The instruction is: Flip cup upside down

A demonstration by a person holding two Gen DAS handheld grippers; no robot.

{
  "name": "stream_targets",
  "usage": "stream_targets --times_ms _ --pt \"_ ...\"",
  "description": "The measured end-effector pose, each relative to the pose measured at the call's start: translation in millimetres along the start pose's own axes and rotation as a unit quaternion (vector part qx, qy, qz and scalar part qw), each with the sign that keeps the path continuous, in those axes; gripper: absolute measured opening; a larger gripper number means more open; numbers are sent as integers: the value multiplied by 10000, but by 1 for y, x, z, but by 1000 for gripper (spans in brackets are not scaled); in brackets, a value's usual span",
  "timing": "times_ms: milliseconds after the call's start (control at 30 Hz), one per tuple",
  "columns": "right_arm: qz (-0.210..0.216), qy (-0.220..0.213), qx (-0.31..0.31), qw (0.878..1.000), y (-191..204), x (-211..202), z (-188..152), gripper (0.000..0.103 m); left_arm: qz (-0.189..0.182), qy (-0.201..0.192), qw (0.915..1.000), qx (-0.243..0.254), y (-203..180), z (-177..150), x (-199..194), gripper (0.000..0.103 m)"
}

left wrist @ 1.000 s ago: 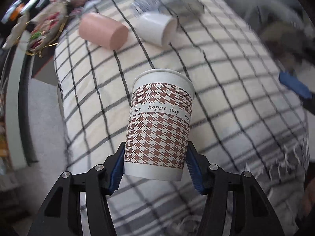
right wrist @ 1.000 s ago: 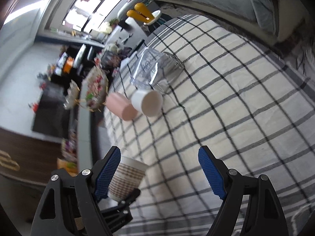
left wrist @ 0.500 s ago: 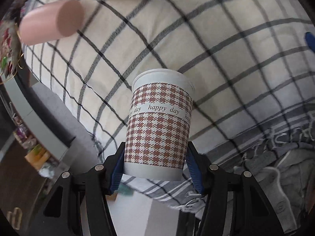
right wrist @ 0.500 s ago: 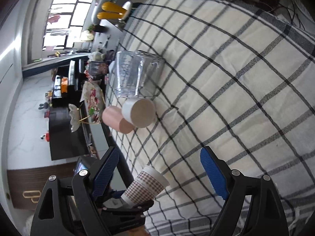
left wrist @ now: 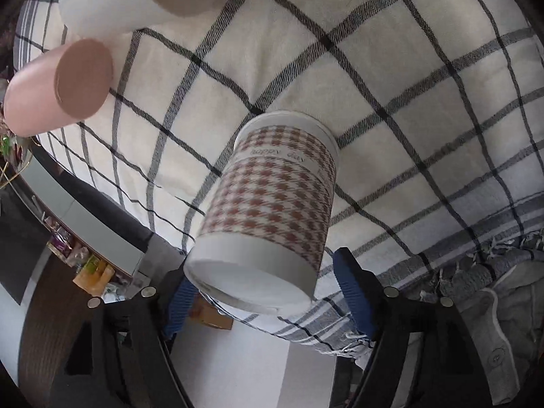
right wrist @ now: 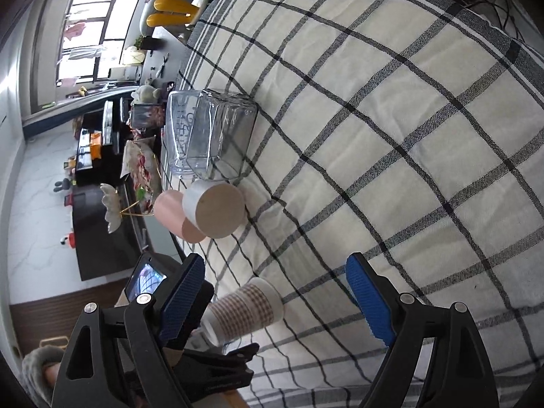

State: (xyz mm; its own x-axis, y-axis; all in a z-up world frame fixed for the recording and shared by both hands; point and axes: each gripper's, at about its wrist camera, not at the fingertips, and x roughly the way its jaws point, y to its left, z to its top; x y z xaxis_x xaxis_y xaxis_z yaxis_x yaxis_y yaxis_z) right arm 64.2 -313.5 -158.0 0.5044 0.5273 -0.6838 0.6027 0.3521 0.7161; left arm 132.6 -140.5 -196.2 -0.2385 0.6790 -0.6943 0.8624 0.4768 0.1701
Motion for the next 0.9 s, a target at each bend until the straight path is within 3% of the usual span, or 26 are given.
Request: stream_targets --times_ms 167,233,367,500,667,900 --pt "-12 -89 -109 9999 6 -9 -5 85 78 -363 9993 -47 -3 -16 -15 83" --pt "-20 -151 -226 9996 12 -14 -9 85 115 -686 9974 -166 -1 -32 -25 83" --pt "-64 -379 -634 9973 30 -31 -22 85 -319 -1502 9844 -861 7 -71 -38 84" --pt "-286 -702 -1306 9885 53 -50 -38 85 -600 -2511 9506 -1722 10 -118 -41 84" --pt "-676 -1029 -2217 9673 80 -67 -64 85 -775 -3546 8907 -2737 13 -168 -32 84" --pt "-1195 -1639 -3399 9183 112 -84 -105 85 -756 -4447 8185 -3558 8 -207 -20 85"
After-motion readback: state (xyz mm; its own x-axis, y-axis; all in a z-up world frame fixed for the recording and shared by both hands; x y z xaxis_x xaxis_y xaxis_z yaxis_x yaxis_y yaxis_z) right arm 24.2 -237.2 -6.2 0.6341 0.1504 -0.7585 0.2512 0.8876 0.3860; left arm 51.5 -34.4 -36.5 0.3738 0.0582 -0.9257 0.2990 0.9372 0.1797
